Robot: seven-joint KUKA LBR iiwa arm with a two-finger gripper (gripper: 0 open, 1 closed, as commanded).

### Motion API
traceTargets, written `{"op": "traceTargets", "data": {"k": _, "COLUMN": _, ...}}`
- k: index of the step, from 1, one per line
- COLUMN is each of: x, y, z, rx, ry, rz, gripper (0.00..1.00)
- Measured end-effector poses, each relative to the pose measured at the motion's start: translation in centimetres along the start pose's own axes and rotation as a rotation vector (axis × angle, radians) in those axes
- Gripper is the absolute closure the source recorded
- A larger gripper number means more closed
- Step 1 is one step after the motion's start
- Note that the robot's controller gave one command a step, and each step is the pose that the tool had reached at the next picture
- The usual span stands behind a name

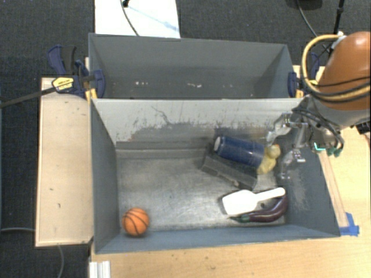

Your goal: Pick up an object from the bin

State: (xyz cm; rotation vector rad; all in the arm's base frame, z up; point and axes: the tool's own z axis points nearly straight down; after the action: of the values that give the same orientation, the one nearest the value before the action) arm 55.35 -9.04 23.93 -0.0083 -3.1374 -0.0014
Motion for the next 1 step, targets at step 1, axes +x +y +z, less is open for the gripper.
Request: {"op": "traceTargets", "data": {"k": 1, "x": -0.15, "y": 0.04, "z": -0.45, "rx": 0.001, "ry": -0.008, "rz": -0.002, "gripper": 0.00}}
